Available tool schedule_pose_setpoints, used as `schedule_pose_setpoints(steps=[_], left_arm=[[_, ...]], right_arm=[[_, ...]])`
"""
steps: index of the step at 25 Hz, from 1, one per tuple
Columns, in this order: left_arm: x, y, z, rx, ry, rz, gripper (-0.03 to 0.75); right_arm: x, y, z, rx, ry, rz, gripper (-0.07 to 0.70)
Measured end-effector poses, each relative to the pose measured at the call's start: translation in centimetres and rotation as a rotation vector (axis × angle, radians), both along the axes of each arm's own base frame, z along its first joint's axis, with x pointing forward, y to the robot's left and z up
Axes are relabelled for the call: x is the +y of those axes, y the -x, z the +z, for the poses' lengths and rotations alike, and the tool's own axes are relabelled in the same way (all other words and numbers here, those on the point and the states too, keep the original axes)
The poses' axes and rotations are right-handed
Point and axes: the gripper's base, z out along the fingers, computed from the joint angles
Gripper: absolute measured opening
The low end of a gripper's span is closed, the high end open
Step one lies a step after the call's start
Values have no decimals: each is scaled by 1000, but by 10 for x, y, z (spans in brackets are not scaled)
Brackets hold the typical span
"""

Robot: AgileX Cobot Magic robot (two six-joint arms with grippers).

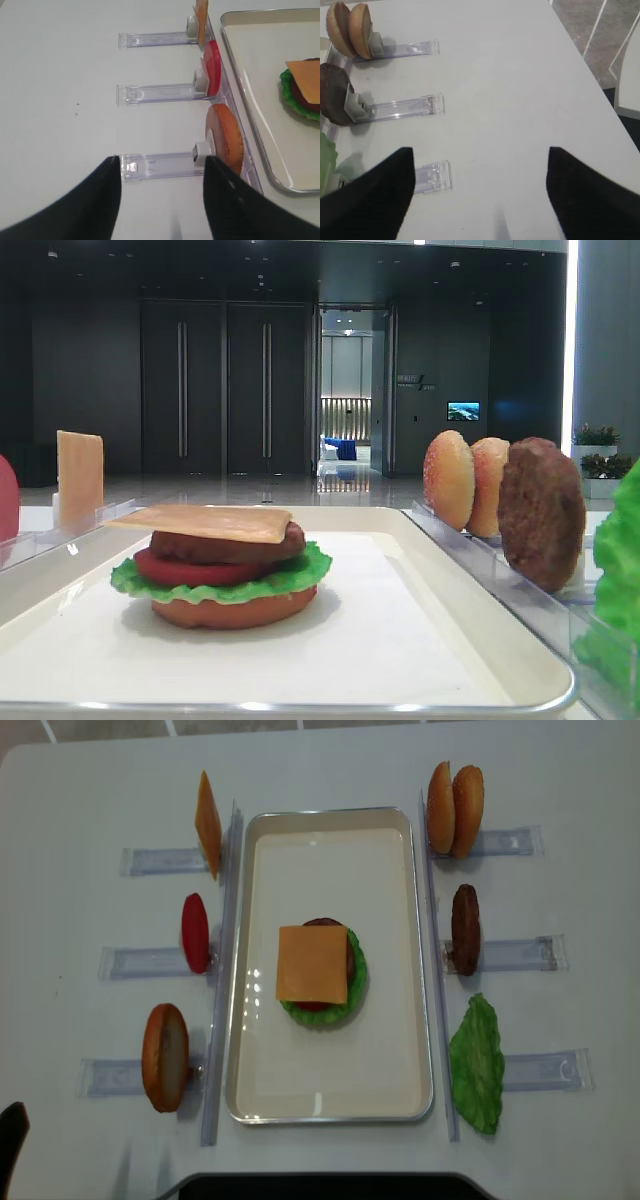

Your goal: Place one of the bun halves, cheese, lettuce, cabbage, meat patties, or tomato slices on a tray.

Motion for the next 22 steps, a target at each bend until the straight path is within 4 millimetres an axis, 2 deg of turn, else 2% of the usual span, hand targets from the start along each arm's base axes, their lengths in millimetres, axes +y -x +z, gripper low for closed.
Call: schedule_pose_setpoints(steps=[22], left_arm=[[0, 0, 0, 0, 0, 0, 253]], right_arm=[[0, 0, 0, 0, 0, 0, 518]])
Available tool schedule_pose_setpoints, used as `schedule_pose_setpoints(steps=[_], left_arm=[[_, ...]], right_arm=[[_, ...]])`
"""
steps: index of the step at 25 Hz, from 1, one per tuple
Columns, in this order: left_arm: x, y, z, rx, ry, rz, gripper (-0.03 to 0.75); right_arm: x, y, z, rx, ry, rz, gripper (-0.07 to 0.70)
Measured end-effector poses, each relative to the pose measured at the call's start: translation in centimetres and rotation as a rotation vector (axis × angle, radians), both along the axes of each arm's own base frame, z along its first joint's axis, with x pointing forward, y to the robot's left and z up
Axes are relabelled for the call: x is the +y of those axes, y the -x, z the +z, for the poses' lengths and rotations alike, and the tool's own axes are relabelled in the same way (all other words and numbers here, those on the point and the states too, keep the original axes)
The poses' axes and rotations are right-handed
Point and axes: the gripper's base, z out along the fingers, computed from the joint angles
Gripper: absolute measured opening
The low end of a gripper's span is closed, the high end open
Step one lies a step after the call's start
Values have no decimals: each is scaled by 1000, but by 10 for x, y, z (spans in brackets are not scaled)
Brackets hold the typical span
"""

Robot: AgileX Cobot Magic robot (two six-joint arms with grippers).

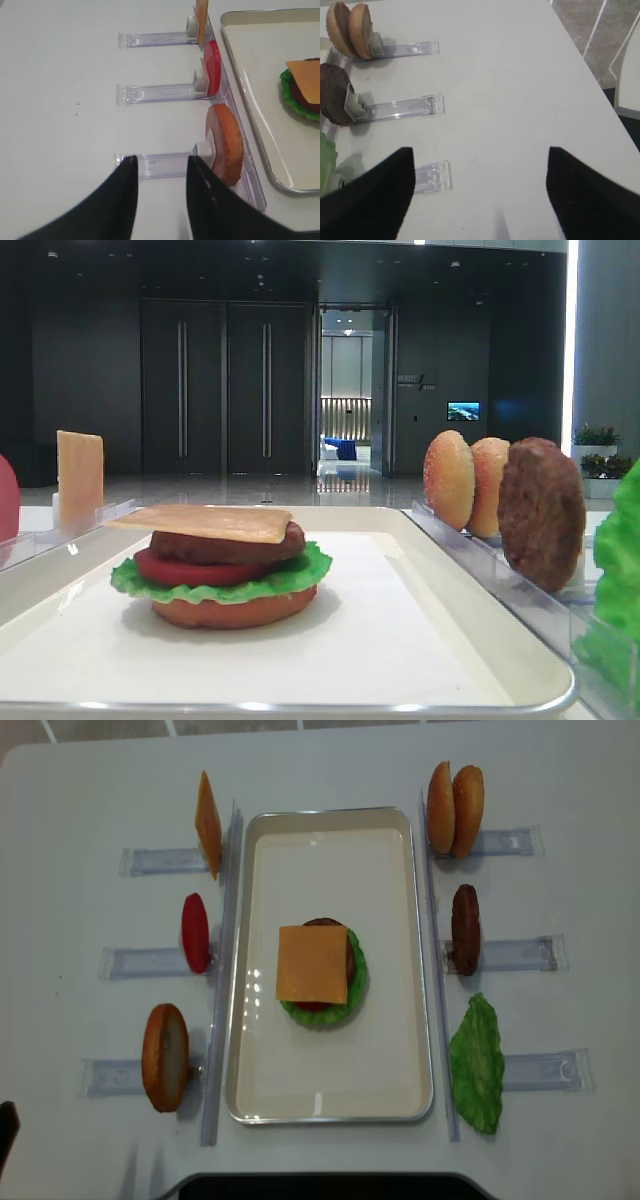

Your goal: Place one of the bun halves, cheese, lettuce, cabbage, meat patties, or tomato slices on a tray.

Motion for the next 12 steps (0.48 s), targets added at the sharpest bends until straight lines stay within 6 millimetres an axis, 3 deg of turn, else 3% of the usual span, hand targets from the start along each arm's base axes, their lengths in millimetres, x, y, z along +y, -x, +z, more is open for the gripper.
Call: schedule_pose_setpoints(steps=[12], left_arm=[[0, 0, 0, 0, 0, 0, 160]], right_arm=[[0, 0, 0, 0, 0, 0, 518]])
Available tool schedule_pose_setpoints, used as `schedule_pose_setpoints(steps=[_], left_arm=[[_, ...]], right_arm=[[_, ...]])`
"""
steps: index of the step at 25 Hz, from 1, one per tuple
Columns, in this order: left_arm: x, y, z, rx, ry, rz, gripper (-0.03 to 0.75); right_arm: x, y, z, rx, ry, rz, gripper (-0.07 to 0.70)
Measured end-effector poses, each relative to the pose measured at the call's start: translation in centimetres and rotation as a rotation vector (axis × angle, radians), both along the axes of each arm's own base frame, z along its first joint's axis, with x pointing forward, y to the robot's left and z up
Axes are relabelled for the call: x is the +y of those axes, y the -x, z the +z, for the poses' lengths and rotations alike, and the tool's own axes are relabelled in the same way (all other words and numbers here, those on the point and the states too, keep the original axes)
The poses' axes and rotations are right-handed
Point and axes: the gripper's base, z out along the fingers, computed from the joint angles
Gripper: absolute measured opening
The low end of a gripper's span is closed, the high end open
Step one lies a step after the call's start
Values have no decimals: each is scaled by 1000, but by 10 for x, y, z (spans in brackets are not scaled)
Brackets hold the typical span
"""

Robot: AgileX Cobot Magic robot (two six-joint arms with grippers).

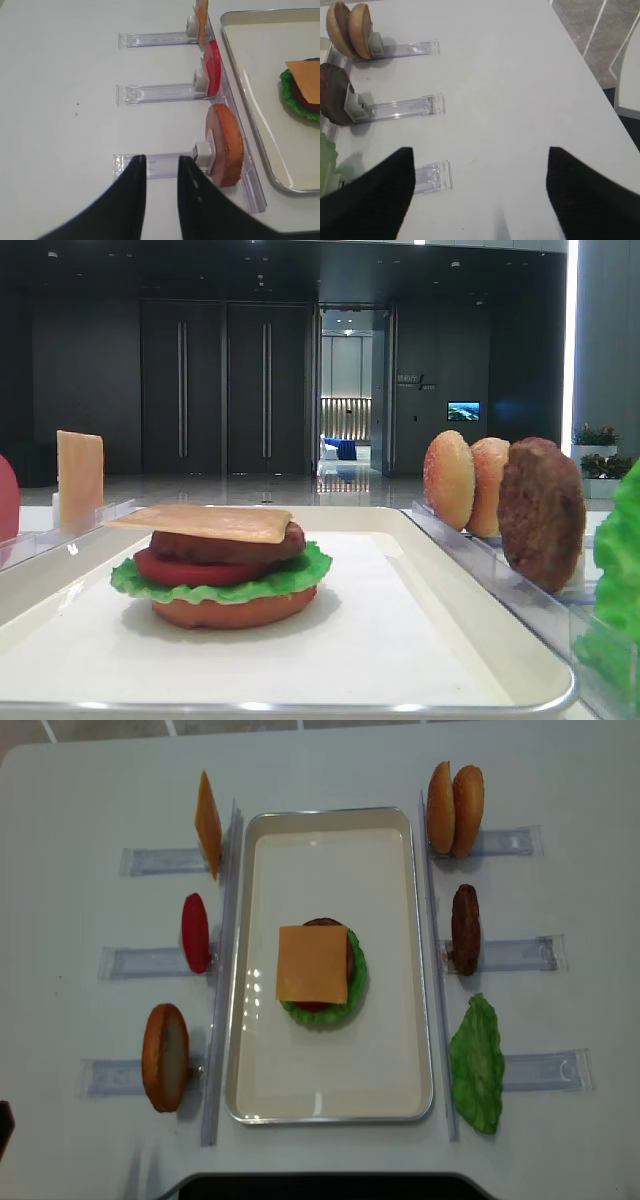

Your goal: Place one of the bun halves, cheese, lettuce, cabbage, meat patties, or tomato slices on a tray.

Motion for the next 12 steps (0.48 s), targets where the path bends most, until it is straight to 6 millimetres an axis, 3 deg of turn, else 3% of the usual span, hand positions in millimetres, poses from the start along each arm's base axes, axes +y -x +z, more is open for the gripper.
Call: schedule_pose_setpoints(steps=[12], left_arm=[[0, 0, 0, 0, 0, 0, 149]], right_arm=[[0, 0, 0, 0, 0, 0, 518]])
